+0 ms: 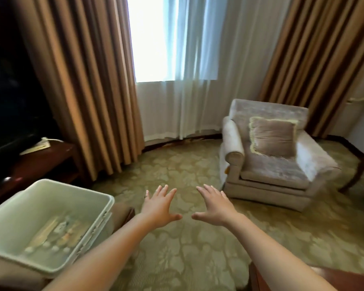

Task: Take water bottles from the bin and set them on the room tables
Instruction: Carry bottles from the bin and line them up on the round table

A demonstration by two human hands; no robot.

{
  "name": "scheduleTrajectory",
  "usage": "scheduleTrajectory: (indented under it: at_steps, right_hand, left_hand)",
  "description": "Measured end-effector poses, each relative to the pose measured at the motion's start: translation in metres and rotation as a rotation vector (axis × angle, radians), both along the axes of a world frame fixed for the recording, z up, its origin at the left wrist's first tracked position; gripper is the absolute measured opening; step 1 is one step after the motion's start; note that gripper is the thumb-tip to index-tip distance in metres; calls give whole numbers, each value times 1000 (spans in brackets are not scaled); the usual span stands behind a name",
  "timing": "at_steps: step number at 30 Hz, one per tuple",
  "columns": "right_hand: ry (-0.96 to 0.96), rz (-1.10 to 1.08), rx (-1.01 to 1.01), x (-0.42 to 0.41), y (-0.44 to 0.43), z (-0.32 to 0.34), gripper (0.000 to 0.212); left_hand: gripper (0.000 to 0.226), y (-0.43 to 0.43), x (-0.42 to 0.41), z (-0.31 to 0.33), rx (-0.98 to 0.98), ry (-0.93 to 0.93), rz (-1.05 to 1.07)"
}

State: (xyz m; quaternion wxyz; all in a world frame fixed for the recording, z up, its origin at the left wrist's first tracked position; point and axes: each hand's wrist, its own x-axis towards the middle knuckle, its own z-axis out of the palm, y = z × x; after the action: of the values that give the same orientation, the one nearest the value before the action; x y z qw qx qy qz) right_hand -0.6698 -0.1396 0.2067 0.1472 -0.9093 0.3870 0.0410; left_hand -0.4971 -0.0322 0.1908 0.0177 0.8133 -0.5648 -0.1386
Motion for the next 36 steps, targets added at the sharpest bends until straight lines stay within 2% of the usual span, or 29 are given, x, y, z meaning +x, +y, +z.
scheduleTrajectory:
  at_steps: [6, 15, 27, 36]
  right_hand:
    - [-2, 261, -21, 72, -29, -1, 99]
    - [-20, 616, 14, 218, -10, -13, 96]
    - [39, 826, 58, 425, 34, -34, 93]
    - [111, 974, 67, 534, 58, -59, 92]
  left_hand:
    - [95, 15, 38, -5, -38, 45, 290]
    - [92, 77, 125, -16, -25, 74, 639]
    - [98, 125, 290, -44, -26, 153, 848]
    - [100, 163, 347, -71, -64, 314, 1047]
